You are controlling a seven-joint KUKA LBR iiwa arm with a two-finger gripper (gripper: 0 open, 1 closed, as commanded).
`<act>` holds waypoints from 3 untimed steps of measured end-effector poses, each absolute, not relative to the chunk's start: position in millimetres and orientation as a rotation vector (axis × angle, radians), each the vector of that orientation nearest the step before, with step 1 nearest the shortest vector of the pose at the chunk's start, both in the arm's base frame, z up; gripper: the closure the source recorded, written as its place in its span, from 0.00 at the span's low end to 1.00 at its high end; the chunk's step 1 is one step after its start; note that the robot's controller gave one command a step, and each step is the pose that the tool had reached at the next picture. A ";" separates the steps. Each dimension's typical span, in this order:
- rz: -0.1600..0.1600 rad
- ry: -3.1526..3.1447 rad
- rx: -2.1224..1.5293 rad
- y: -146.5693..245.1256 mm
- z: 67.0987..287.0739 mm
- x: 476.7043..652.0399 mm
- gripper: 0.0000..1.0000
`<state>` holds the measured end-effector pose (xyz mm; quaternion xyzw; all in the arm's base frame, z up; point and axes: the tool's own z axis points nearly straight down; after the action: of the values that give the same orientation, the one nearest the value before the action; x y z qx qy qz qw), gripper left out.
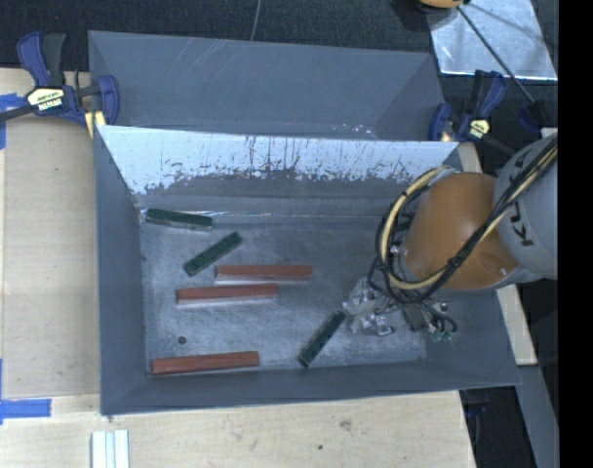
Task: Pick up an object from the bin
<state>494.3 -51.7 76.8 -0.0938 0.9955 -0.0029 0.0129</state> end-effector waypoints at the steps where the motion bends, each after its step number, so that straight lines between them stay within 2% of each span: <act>1: -0.005 3.106 -0.296 -50.3 75.2 493.3 0.00; 2: -0.005 3.106 -0.297 -50.3 75.0 493.0 0.00; 3: -0.013 3.053 -0.608 -0.1 77.7 501.1 1.00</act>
Offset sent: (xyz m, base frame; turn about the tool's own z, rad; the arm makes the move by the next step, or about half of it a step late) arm 0.0000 0.0000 0.0000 0.0000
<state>501.1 -0.1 77.7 -0.1952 0.9806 -0.0042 0.0144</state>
